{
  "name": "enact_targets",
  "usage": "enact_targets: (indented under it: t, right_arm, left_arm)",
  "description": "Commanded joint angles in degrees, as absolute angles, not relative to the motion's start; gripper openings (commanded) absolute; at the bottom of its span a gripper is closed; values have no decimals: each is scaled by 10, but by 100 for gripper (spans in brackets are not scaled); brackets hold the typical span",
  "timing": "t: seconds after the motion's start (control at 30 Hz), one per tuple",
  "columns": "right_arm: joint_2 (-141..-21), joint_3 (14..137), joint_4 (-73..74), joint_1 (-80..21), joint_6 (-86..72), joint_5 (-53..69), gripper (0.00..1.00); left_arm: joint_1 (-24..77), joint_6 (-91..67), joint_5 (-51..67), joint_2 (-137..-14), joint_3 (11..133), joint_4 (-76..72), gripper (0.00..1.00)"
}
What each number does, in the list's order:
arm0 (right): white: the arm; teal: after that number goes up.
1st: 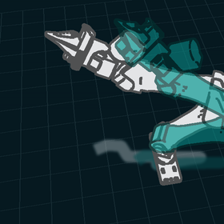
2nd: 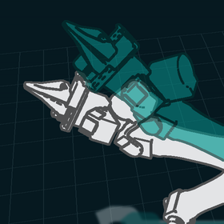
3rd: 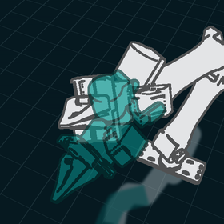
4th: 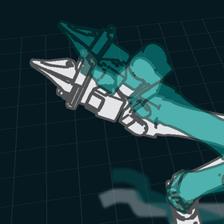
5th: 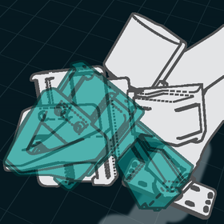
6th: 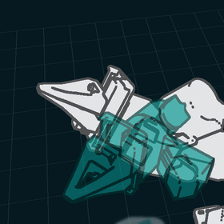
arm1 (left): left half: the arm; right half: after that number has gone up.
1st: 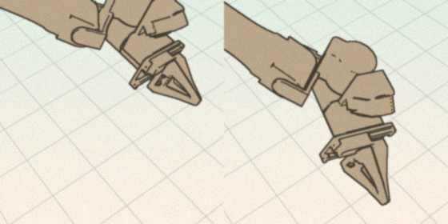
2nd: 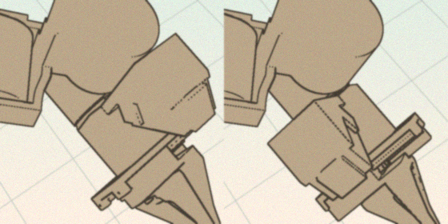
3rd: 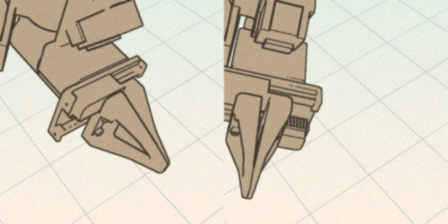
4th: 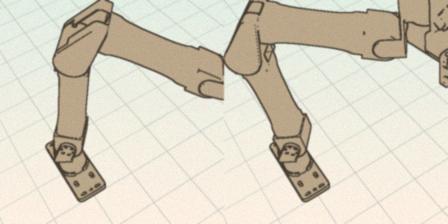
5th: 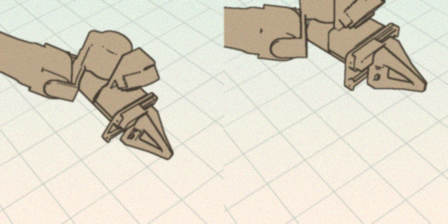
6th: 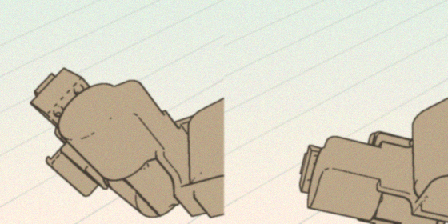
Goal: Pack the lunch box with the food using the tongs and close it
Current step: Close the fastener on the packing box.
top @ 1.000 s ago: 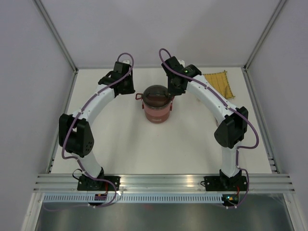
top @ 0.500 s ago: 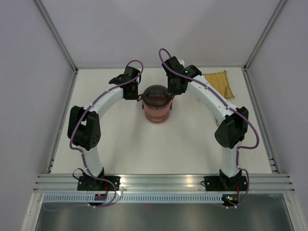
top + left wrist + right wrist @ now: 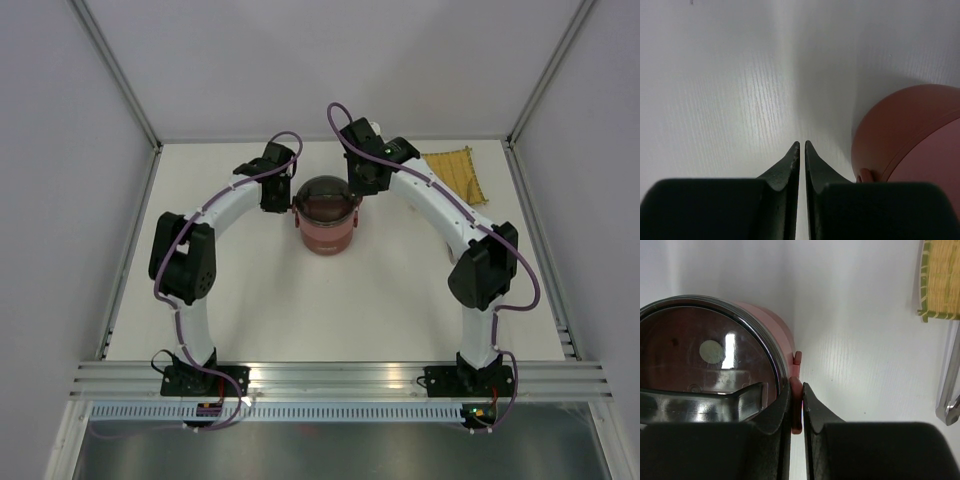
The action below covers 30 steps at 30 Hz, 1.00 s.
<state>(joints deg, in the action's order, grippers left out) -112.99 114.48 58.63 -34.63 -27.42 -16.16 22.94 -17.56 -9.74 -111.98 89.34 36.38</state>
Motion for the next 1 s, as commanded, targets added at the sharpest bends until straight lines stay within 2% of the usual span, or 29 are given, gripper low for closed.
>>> enact_targets:
  t: [0.0, 0.3, 0.43, 0.6, 0.77, 0.97]
  right_arm:
    - [-1146, 1101, 542, -346, -199, -143, 0]
    - [-1186, 1120, 425, -311, -92, -33, 1]
    - [-1208, 1132, 396, -312, 15, 25, 0]
    - [-1259, 1224, 436, -314, 49, -38, 0]
    - [-1283, 1258, 482, -313, 15, -46, 0]
    - [-1242, 1171, 518, -320, -61, -38, 0]
  left_arm:
    - [232, -185, -72, -1124, 876, 339, 11]
    - [259, -207, -56, -1070, 785, 307, 11]
    - [258, -211, -58, -1030, 738, 288, 10]
    - [221, -217, -54, -981, 683, 274, 10]
    - [185, -228, -44, -939, 671, 258, 10]
    - [185, -240, -68, -997, 742, 251, 10]
